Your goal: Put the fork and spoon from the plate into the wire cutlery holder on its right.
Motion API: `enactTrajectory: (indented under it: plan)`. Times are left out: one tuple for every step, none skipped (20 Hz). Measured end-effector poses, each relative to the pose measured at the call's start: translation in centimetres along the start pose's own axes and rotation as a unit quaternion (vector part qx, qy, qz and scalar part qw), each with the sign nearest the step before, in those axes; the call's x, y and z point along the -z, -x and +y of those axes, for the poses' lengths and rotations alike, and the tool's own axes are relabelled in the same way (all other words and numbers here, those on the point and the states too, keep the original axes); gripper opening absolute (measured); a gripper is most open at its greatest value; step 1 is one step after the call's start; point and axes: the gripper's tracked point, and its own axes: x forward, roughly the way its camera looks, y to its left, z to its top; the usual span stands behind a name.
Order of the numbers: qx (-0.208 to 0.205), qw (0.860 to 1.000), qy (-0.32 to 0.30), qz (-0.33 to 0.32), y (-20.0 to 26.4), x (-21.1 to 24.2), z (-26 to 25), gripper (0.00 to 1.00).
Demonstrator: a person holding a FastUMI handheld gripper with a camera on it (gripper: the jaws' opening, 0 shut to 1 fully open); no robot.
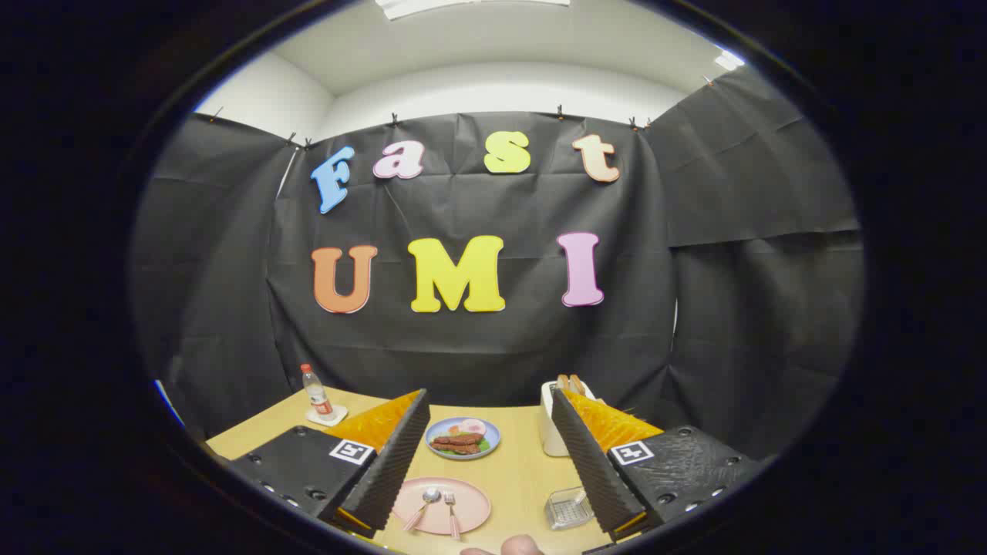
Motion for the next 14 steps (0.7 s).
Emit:
enactTrajectory:
  plan:
    - [-0.002, 1.000, -0.001, 0.001, 0.0, 0.2, 0.0, 0.95]
    - [-0.001, 1.000, -0.002, 0.002, -0.1, 0.1, 0.0, 0.95]
    - [-0.003, 1.000, -0.003, 0.003, -0.1, 0.3, -0.1, 0.95]
    - [-0.005, 1.000, -0.005, 0.004, -0.1, 0.3, 0.0, 0.95]
    - [-0.005, 1.000, -0.005, 0.004, -0.2, 0.3, 0.1, 0.95]
    - [-0.005, 1.000, -0.005, 0.004, -0.3, 0.3, -0.1, 0.95]
    - [-0.006, 1.000, -0.006, 0.003, -0.4, 0.4, 0.0, 0.95]
    - [-0.007, 1.000, -0.006, 0.003, -0.5, 0.4, 0.0, 0.95]
    - [-0.008, 1.000, -0.006, 0.004, -0.7, 0.6, 0.0, 0.95]
    - [-0.009, 1.000, -0.007, 0.006, -0.9, 0.7, 0.1, 0.95]
    - [-0.010, 1.000, -0.009, 0.010, -1.1, 1.0, 0.2, 0.95]
    - [-0.012, 1.000, -0.011, 0.012, -1.0, 1.1, 0.3, 0.95]
    - [-0.013, 1.000, -0.012, 0.011, -1.1, 1.1, 0.5, 0.95]
    - [-0.015, 1.000, -0.011, 0.011, -1.2, 1.2, 0.6, 0.95]
